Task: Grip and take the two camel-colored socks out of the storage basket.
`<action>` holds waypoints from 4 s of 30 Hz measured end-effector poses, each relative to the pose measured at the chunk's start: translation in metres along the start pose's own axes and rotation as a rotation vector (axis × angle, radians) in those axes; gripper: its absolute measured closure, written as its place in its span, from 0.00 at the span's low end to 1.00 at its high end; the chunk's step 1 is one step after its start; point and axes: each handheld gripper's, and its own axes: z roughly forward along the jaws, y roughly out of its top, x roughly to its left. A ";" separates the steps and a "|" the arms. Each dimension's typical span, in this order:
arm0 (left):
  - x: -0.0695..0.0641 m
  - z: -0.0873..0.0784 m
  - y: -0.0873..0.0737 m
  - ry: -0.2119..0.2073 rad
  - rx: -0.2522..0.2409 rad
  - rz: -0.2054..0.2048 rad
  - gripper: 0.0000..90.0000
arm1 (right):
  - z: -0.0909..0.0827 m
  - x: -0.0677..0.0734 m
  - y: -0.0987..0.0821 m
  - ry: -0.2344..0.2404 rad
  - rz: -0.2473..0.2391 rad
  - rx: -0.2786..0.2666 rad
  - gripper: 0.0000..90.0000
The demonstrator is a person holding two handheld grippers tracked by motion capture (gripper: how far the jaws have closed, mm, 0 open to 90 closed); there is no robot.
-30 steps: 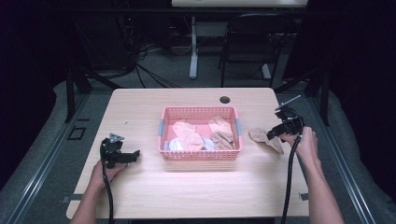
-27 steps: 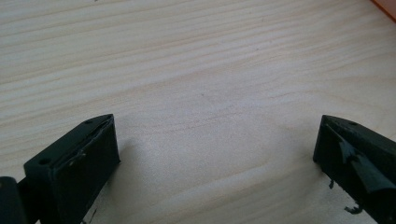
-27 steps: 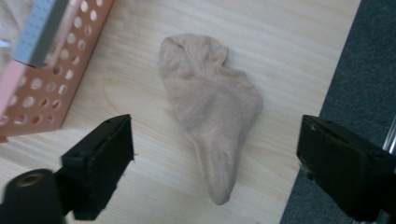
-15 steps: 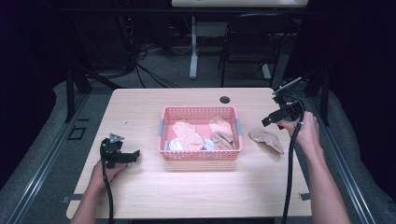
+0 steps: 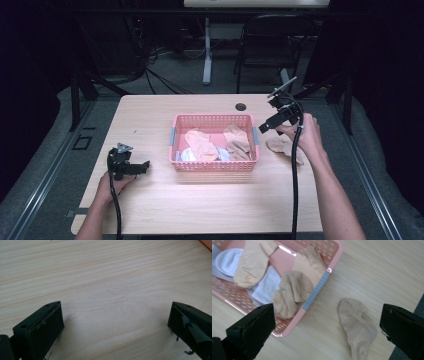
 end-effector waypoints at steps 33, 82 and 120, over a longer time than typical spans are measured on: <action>0.000 0.000 0.000 0.000 0.000 0.000 0.00 | 0.090 0.076 0.033 0.077 -0.156 0.099 0.10; 0.000 0.000 0.000 0.000 0.000 0.000 0.00 | 0.116 0.081 0.028 0.028 -0.144 0.205 0.91; 0.000 0.000 0.000 0.000 0.000 0.000 0.00 | -0.015 0.039 0.021 -0.011 -0.098 0.061 0.90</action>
